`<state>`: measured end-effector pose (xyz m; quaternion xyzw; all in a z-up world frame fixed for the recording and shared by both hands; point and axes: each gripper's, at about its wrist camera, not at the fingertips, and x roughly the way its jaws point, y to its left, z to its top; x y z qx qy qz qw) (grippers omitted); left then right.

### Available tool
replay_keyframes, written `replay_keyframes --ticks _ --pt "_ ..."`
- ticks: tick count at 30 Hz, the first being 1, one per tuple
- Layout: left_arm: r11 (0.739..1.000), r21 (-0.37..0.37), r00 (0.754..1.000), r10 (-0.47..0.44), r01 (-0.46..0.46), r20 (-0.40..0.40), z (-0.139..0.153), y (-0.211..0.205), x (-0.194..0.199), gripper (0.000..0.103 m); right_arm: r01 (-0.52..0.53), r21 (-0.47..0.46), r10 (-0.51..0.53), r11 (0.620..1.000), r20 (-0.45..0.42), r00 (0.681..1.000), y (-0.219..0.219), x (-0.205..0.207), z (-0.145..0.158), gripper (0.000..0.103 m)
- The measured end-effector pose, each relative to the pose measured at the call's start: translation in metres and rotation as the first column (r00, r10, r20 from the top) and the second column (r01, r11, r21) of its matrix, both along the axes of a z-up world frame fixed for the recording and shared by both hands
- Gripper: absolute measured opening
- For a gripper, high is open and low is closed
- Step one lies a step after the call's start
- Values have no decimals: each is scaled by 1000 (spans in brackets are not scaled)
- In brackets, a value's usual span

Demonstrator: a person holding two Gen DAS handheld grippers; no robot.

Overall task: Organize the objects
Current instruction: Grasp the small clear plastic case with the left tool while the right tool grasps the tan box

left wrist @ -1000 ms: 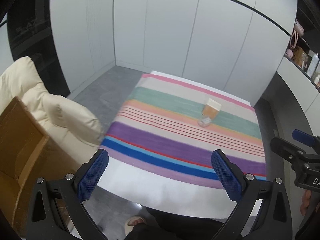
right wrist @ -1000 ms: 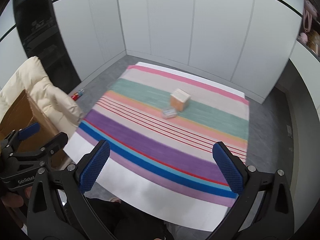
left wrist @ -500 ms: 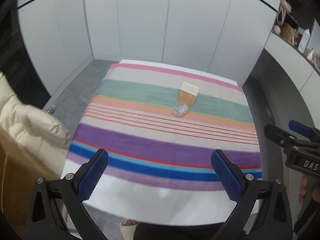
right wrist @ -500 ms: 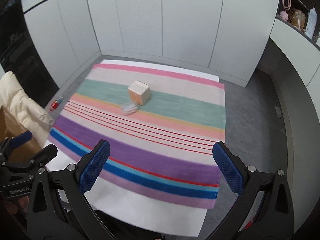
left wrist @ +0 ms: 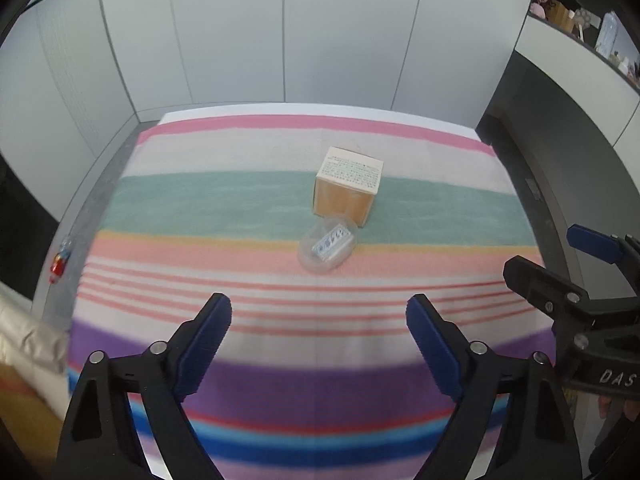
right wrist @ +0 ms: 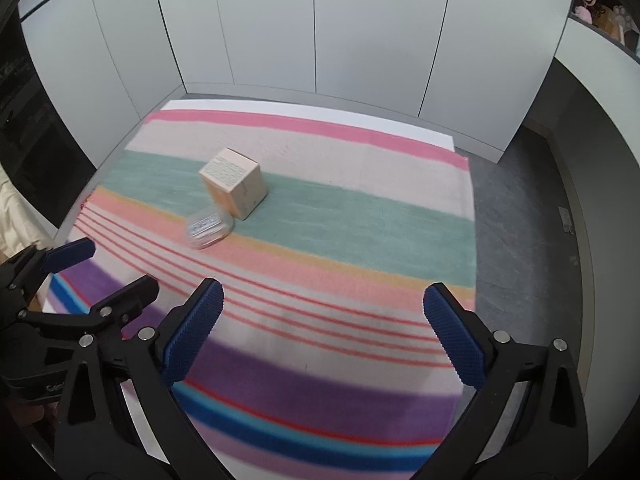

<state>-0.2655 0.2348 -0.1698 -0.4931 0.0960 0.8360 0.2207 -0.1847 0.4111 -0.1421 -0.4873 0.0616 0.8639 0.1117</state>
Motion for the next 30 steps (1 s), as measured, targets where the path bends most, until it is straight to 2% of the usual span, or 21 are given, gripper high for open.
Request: replay_keyframes --ticks 7,11,12,14,16,19,26,30 --pt "999 1 999 -37 37 39 -45 20 -32 73 -9 0 9 1000 33 999 6 -35 -39 95" --pt "999 30 997 -47 45 55 -61 24 -46 71 5 -15 -4 1000 40 999 9 -46 -53 92" --pt "998 33 998 -50 49 37 -62 25 -47 69 9 -20 -8 1000 41 999 9 -49 -56 92" --pt "997 33 997 -70 69 14 -62 28 -48 54 12 -32 -11 999 45 999 10 -54 -63 92" --pt "996 42 997 -77 77 11 -62 30 -52 48 4 -34 -2 999 51 999 8 -58 -67 92" --pt "994 86 997 -63 60 37 -62 19 -58 47 -6 -41 8 999 44 999 4 -65 -71 90" --pt "997 35 998 62 -62 15 -58 -18 -74 47 -83 -70 83 994 9 996 -25 -93 -80 90" --pt "996 24 996 91 -91 12 -58 -28 -78 47 -120 -46 119 992 -27 992 -43 -112 -83 90"
